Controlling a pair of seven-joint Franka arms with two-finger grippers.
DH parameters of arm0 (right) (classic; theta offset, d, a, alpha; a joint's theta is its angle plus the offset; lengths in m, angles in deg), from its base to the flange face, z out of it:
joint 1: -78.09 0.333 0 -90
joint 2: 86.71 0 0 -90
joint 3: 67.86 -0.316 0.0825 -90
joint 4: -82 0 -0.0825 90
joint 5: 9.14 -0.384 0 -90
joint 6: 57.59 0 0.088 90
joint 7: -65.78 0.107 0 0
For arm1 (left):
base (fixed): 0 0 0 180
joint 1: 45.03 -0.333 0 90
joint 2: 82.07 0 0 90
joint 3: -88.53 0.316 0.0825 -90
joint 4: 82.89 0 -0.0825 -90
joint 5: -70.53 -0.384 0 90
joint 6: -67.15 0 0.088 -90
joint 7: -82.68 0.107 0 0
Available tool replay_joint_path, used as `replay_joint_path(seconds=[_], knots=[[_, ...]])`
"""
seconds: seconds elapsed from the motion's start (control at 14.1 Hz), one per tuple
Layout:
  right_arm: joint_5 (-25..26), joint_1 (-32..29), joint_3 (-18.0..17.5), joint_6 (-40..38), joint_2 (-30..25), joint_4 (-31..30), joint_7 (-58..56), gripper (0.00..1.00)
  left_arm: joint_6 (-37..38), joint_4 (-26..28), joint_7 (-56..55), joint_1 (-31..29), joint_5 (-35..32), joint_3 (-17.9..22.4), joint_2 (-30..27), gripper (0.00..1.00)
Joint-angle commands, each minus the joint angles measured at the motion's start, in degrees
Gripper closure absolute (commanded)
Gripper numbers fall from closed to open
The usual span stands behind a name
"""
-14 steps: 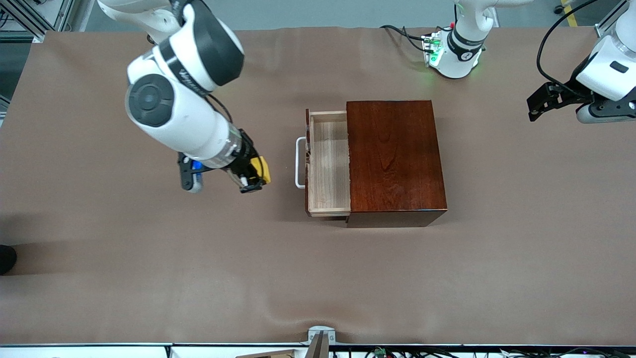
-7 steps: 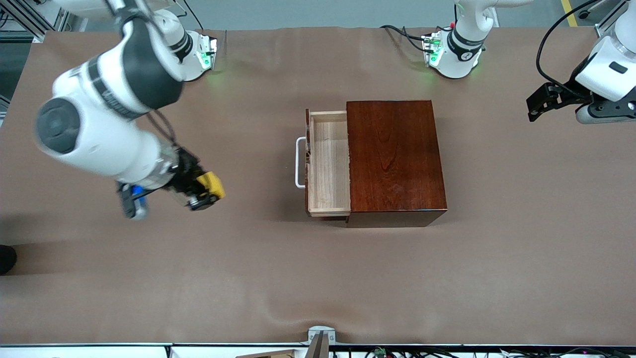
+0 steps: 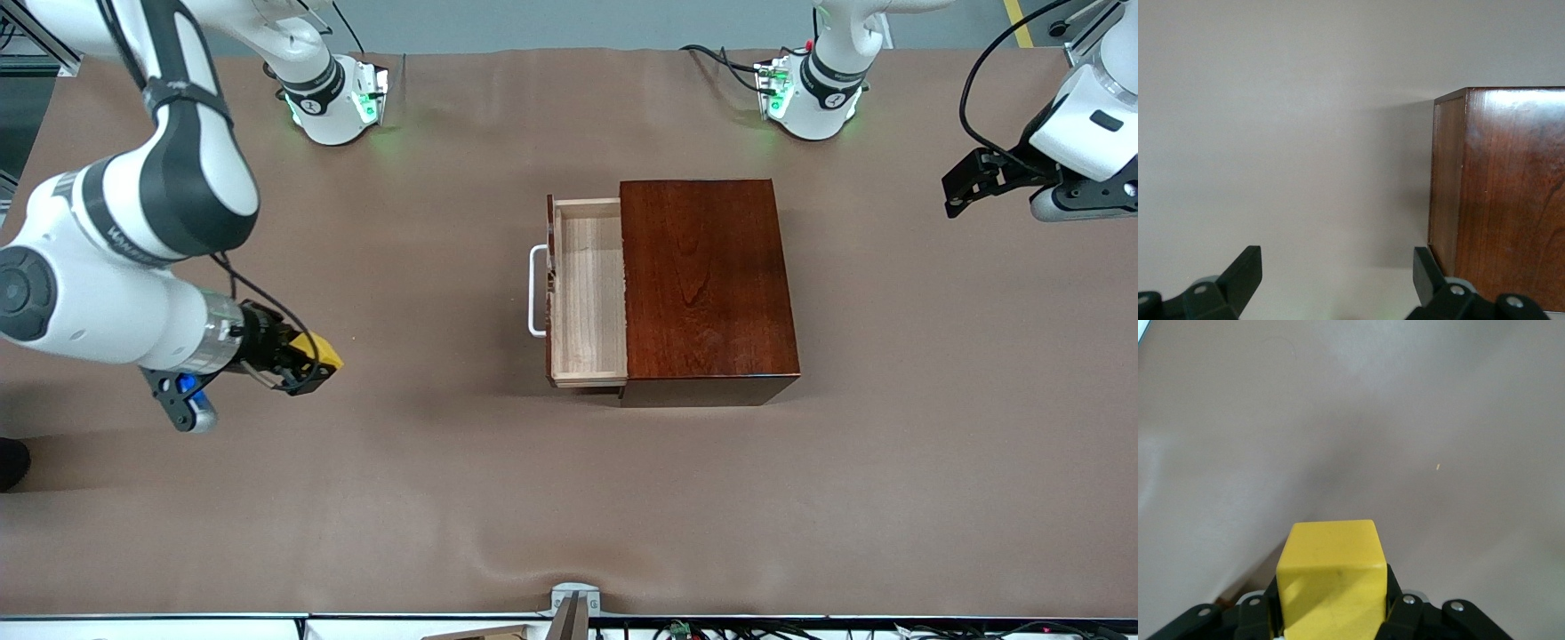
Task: Open drawer, take yellow block, close drawer
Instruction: 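Lift the yellow block out of the drawer with the right gripper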
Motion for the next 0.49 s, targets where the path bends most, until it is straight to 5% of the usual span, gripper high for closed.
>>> replay_joint_path(seconds=[0.0, 0.42], knots=[[2.31, -3.03, -0.97, 0.46, 0.93, -0.58, -9.10, 1.00, -0.30, -0.36, 1.05, -0.60, 0.58, -0.46, 0.10, 0.00], [8.98, -5.06, -1.06, 2.39, 3.05, -4.17, -20.62, 1.00, -0.30, -0.36, 1.05, -0.60, 0.58, -0.46, 0.10, 0.00]])
